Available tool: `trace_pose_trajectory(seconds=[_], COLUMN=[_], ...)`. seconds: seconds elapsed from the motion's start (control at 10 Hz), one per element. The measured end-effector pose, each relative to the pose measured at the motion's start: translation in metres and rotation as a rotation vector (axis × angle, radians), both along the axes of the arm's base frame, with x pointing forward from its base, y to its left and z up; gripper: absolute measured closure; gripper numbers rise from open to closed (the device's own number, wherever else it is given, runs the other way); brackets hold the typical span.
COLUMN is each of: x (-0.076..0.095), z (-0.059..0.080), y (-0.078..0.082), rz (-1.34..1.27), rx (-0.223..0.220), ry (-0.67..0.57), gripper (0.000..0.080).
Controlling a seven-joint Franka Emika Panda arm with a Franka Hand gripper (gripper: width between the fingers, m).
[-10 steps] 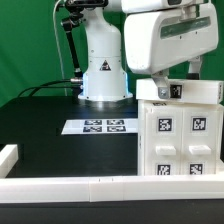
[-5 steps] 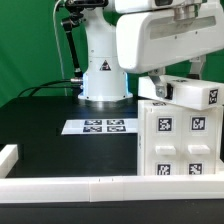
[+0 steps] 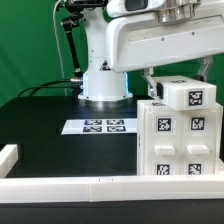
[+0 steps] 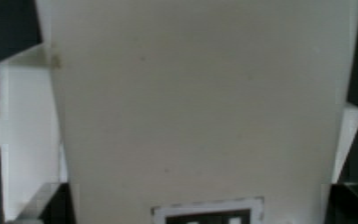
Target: Assemble cabinet
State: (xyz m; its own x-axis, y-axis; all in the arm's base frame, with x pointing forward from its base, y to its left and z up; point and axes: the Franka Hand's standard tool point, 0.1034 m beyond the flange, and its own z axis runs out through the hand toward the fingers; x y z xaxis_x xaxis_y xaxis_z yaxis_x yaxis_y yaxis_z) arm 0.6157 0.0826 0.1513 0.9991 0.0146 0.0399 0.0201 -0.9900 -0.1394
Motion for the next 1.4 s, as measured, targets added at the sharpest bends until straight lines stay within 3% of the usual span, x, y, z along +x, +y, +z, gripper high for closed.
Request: trace_pose_trajectory(seconds=[0.4,1.4], x=[0.0036,0.0055], z=[-0.0003,-0.0017], y=[0.0014,0.0023], rz=[-0.395,-1.365], rx=[0.02,0.122], ry=[0.017,0.17], gripper=[0.0236,0.0236])
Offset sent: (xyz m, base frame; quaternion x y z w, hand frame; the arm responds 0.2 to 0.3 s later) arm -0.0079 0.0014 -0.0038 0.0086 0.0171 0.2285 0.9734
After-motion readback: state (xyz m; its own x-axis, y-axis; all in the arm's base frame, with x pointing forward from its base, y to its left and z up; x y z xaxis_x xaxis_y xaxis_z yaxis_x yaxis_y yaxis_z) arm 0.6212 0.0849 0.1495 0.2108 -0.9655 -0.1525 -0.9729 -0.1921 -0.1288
